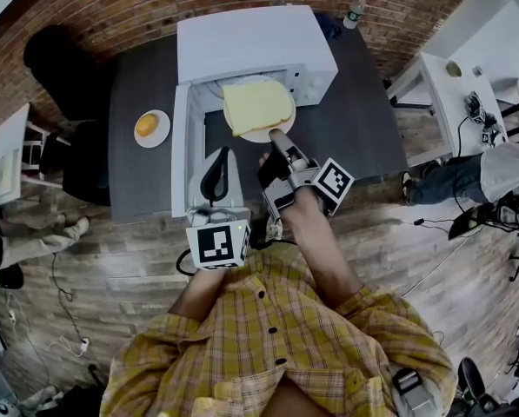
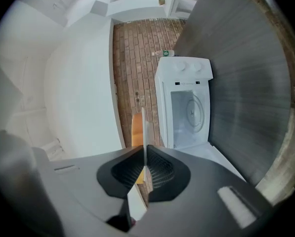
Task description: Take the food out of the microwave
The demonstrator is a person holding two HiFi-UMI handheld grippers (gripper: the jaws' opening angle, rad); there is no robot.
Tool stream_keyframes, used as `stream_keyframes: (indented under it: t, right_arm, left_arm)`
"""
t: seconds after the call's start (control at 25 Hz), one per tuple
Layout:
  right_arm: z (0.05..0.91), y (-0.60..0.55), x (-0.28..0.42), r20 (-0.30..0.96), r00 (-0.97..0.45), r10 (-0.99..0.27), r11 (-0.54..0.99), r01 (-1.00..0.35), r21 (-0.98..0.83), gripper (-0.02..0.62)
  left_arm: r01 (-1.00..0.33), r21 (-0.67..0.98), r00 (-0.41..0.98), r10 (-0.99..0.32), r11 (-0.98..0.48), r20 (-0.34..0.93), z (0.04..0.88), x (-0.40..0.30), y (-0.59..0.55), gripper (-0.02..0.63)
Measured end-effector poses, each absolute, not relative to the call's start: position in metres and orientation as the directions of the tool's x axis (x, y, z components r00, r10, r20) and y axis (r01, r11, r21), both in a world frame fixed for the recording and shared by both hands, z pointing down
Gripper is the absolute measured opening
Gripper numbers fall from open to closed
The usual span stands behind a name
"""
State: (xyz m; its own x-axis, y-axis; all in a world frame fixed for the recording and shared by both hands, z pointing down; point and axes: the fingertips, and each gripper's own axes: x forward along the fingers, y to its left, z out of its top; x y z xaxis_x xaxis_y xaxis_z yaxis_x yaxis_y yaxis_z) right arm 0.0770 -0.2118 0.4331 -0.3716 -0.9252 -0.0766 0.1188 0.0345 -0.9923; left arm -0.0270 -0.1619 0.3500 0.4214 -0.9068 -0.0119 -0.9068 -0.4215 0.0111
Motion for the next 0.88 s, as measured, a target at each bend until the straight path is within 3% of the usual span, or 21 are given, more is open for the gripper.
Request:
stream_keyframes:
  t: [0.88]
  right_arm:
    - [0.383,-0.181,0.07,-0.118,-0.376,-0.919,0.095,0.08,-0.992,0.02]
  left_arm:
    - [-0.905,0.009,0.426,-0.904,-0.426,-0.042,0.343,-0.028,-0.157,0.002]
